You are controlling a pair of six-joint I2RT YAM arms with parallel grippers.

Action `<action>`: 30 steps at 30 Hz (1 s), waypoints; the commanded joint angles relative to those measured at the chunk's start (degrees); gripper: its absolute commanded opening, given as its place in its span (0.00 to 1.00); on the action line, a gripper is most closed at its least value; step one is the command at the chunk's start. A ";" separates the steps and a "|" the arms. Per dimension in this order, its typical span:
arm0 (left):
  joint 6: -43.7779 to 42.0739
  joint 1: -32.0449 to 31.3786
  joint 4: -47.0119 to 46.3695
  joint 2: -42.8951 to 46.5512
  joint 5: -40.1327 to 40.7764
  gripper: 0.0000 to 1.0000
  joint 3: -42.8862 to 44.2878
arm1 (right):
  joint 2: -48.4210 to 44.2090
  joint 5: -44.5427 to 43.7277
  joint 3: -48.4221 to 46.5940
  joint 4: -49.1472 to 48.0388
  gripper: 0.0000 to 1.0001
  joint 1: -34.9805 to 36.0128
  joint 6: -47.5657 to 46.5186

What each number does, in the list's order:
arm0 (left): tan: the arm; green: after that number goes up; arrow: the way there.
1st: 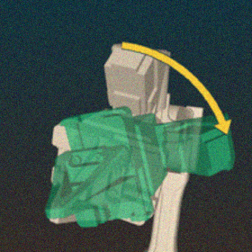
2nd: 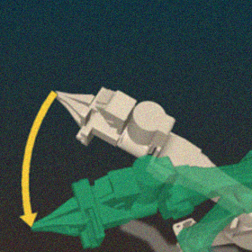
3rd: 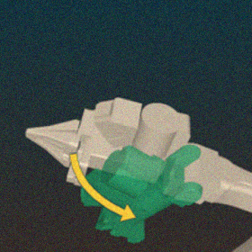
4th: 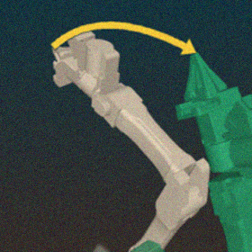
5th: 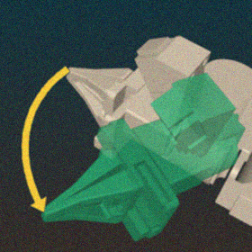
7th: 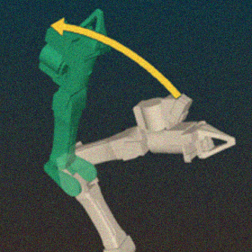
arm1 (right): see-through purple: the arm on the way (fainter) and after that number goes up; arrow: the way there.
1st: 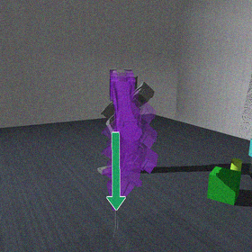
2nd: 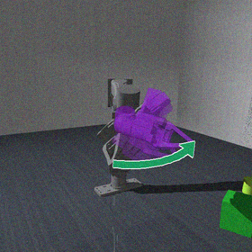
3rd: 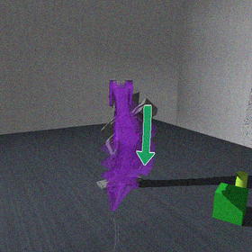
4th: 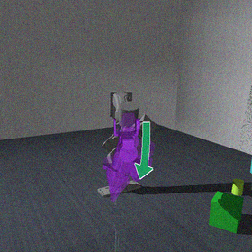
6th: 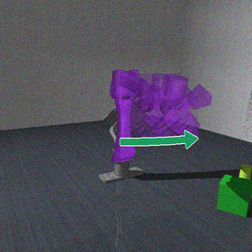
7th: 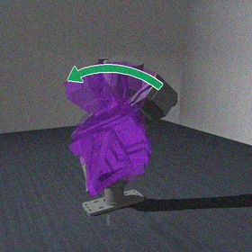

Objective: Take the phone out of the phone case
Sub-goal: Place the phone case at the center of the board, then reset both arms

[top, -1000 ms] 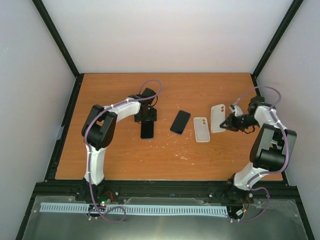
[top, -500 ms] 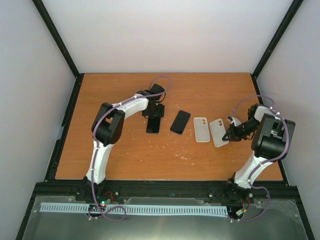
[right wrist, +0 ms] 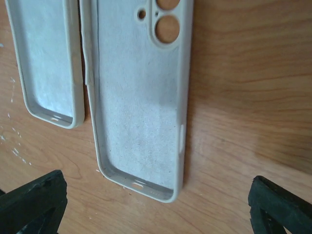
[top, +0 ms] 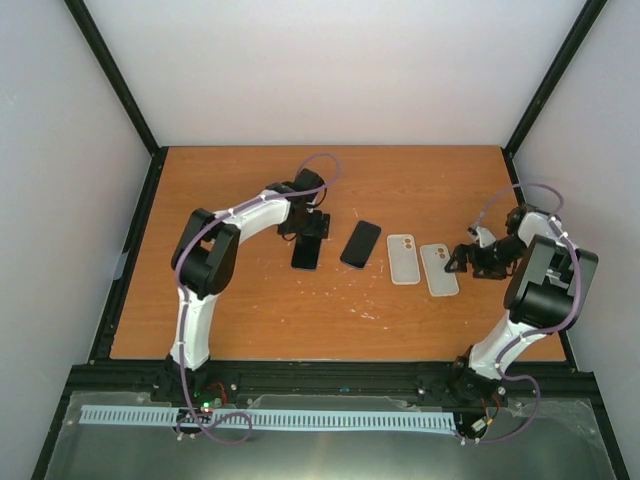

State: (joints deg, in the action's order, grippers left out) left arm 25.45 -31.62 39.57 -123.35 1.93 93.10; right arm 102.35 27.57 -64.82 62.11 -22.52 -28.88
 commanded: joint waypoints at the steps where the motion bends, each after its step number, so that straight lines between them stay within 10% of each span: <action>1: -2.11 -0.13 -1.03 6.95 -1.76 0.97 -1.25 | -4.80 -0.32 -2.55 -2.04 1.00 -1.95 0.93; 14: -5.13 6.99 -1.41 28.19 -0.17 1.00 -7.49 | -27.78 9.53 -1.85 -13.31 1.00 -1.85 -1.48; 30: -13.73 10.79 -16.23 51.35 16.43 1.00 -16.36 | -39.68 -7.22 -3.64 -36.04 1.00 11.98 33.00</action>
State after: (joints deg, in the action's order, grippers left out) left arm 15.20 -21.41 31.31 -77.69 14.22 80.62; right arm 63.86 23.18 -67.44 32.88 -11.22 -6.76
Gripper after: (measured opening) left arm 0.996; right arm 0.999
